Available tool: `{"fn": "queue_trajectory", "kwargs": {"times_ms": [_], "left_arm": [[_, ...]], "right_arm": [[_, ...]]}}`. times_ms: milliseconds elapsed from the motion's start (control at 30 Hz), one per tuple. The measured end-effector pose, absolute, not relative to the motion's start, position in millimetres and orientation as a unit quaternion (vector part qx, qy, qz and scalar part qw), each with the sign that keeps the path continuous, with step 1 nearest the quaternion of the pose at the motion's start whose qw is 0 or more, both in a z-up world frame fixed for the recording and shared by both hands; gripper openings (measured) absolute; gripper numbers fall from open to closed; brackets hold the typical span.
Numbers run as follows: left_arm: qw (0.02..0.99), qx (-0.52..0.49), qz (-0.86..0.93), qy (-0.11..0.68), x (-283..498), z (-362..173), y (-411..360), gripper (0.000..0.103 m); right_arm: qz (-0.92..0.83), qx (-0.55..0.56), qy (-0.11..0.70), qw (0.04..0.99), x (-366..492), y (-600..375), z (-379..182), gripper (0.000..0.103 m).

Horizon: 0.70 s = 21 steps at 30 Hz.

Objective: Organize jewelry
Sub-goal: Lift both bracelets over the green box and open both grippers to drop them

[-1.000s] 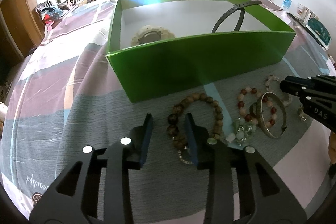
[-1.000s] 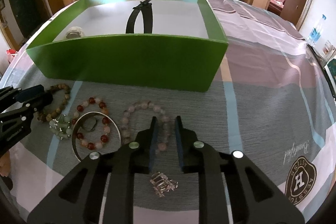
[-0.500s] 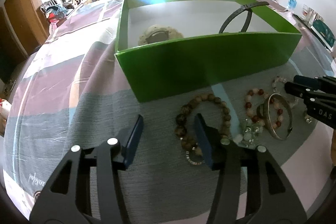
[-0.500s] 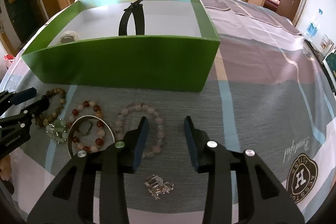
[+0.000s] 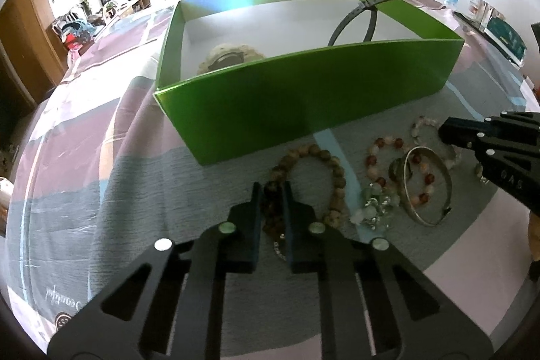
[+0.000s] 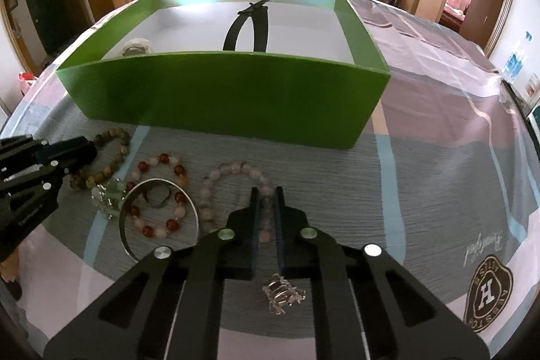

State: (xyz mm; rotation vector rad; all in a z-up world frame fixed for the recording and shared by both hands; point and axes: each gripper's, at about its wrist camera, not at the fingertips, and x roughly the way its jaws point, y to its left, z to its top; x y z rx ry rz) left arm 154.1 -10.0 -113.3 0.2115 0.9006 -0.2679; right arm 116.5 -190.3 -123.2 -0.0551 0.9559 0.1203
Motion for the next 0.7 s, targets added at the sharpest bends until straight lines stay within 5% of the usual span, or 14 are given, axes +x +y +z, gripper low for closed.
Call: {"fn": "queue_trajectory", "kwargs": {"times_ms": [433, 700], "left_arm": [[0.902, 0.079, -0.139, 0.402, 144.2, -91.1, -4.6, 0.011], [0.914, 0.086, -0.151, 0.367, 128.2, -33.0, -7.9, 0.011]], "right_arm": [[0.084, 0.020, 0.350, 0.933, 97.4, -196.6, -71.8, 0.008], [0.112, 0.060, 0.363, 0.923, 104.0, -206.9, -42.4, 0.008]]}}
